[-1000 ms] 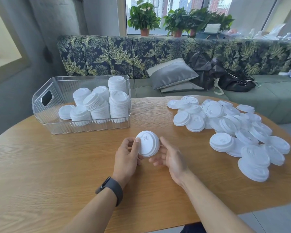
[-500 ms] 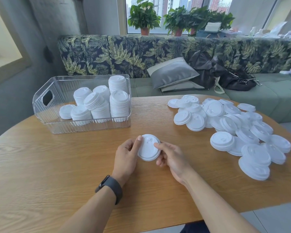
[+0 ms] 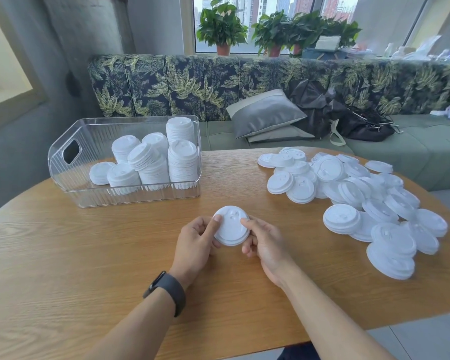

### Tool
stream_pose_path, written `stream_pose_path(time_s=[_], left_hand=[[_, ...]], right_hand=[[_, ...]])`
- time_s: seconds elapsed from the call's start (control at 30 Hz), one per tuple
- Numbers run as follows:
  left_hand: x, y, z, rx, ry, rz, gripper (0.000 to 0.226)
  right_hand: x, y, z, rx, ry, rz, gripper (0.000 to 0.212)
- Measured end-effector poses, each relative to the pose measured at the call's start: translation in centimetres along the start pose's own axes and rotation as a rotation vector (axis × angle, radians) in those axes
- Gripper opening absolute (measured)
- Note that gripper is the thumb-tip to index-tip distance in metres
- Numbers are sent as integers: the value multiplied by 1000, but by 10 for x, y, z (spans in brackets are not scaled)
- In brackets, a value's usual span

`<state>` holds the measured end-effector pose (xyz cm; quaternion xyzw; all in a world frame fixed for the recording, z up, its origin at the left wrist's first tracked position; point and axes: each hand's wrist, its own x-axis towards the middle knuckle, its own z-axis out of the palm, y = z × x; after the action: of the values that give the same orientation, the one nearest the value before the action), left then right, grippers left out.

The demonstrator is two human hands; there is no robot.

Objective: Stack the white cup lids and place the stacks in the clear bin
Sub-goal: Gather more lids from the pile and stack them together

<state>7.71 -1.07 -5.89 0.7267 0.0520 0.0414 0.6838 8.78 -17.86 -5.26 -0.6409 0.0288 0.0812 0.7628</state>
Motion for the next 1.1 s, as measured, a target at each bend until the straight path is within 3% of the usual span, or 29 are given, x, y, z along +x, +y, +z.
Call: stream_pose_path(time_s=[0.3, 0.53, 0.8, 0.97, 1.1], left_hand=[[12, 2, 15, 30, -15, -26, 36], [33, 2, 35, 80, -24, -30, 36], [59, 2, 58, 159, -56, 7, 38], [73, 4, 69, 184, -67, 28, 40], [76, 2, 72, 199, -73, 42, 41]], right_hand=[[8, -4, -14, -20, 360, -130, 15], [42, -1, -62, -333, 649, -245, 47], [84, -11, -93, -585, 799, -249, 61], [100, -14, -103, -653, 796, -191, 80], [114, -11, -108, -696, 769, -147, 83]])
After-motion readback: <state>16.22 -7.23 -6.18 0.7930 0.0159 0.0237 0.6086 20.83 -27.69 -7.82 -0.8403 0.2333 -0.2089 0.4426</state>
